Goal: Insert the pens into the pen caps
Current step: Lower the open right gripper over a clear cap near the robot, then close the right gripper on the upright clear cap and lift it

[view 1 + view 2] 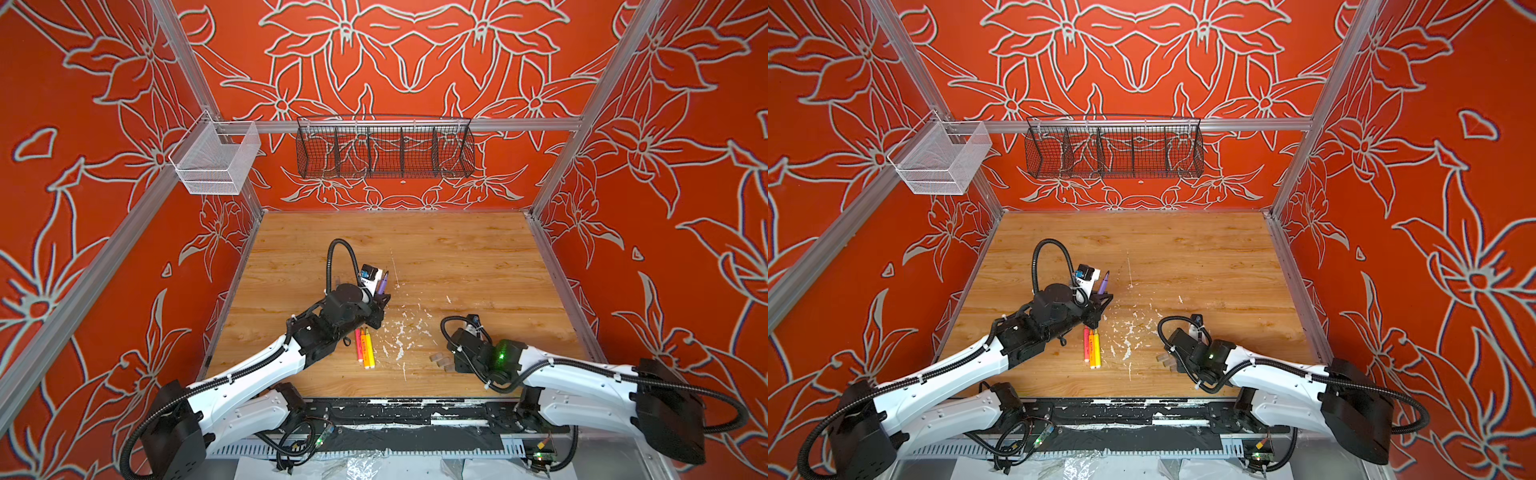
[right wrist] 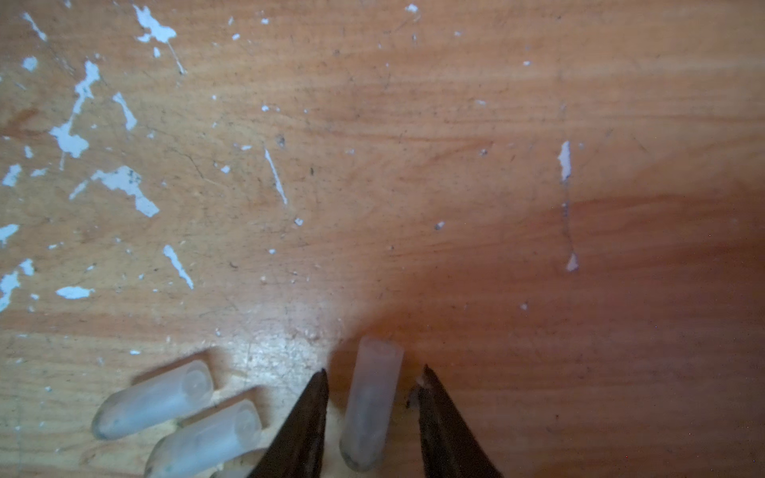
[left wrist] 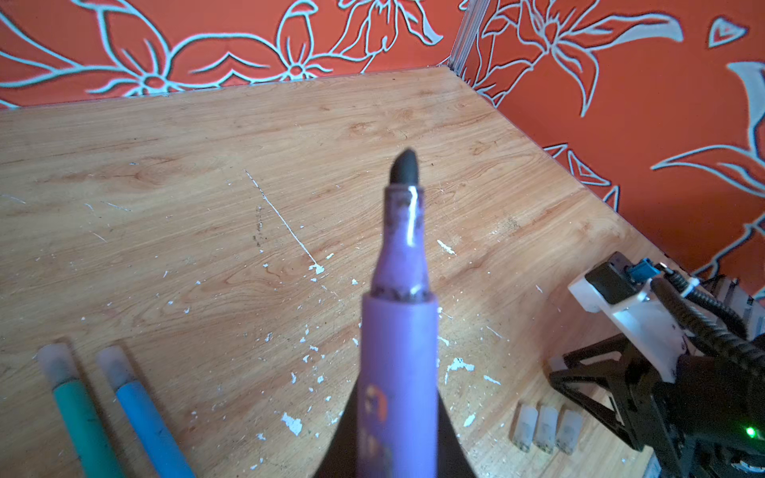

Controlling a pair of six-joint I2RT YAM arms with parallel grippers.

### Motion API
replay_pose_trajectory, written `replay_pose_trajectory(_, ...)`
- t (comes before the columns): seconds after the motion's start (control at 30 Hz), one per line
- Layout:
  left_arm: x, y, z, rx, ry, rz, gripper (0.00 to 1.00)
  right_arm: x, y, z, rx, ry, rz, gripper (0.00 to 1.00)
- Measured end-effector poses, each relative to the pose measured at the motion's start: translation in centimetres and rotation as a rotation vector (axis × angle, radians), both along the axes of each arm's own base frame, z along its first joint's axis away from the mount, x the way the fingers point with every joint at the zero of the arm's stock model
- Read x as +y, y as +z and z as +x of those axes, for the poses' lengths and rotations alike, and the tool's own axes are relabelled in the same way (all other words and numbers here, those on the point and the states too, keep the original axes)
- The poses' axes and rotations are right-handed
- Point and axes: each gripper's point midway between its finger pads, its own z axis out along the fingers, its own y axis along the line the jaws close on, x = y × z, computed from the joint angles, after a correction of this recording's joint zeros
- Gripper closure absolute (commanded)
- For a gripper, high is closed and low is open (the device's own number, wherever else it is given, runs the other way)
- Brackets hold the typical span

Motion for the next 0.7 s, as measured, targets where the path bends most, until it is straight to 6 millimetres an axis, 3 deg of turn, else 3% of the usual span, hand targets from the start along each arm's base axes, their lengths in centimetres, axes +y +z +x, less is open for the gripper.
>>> replay_pose_trajectory(0.7, -0.02, 0.03, 0.0, -0.001, -0.001, -0.001, 1.0, 0.37, -0.21, 0.65, 0.015, 0.013, -0.069, 0.92)
